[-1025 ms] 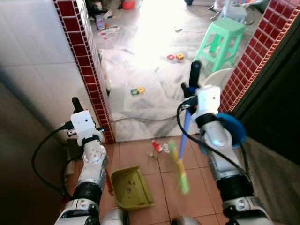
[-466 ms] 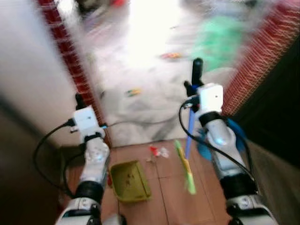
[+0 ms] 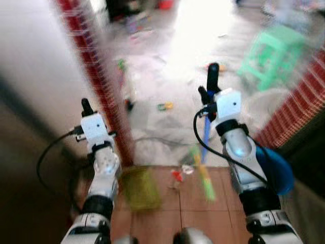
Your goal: Sweep floor
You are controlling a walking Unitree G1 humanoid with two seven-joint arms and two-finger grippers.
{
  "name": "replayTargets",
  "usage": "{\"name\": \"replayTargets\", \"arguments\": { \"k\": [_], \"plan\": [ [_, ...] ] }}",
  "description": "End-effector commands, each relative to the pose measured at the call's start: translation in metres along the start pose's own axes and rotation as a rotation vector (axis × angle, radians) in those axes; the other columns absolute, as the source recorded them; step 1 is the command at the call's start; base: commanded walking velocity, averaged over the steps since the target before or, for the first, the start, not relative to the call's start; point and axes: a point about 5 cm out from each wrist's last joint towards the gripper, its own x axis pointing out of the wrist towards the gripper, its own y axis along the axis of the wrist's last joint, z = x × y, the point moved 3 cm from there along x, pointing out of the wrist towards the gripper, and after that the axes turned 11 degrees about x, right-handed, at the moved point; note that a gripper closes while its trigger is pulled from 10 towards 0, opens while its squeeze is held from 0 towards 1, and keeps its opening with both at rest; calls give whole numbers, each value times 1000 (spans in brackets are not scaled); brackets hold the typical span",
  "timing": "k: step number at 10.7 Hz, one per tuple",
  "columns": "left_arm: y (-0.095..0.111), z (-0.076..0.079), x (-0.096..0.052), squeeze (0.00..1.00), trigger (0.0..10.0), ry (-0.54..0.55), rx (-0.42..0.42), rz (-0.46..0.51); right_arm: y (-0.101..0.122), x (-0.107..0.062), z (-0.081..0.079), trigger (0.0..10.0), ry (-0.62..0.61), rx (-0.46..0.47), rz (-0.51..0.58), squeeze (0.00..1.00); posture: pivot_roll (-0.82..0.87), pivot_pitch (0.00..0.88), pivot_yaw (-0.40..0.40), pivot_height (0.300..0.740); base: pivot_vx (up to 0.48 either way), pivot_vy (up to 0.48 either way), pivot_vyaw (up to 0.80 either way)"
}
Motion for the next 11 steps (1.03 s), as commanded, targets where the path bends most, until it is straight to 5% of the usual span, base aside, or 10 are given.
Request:
{"name": "replayTargets", "arguments": {
  "k": [1,4,6,8,11],
  "plan": [
    [0,-7,3,0,10000,20,25,15,14,5,-7,10000,19,7,63,0,-149,55,21,740,0,0,0],
    [-6,-6,1,0,10000,8,1,6,10,4,-10,10000,43,1,55,0,-142,69,15,740,0,0,0],
    [-23,-2,-3,0,10000,-9,-83,-86,12,5,-19,10000,91,4,59,0,-154,97,14,740,0,0,0],
    [-27,11,-13,0,10000,-91,-187,-77,12,7,-18,10000,105,-12,62,0,-153,127,15,740,0,0,0],
    [-55,13,-28,0,10000,-106,-78,-175,-15,-4,-33,10000,123,160,-40,0,-136,178,15,740,0,0,0]
  ]
}}
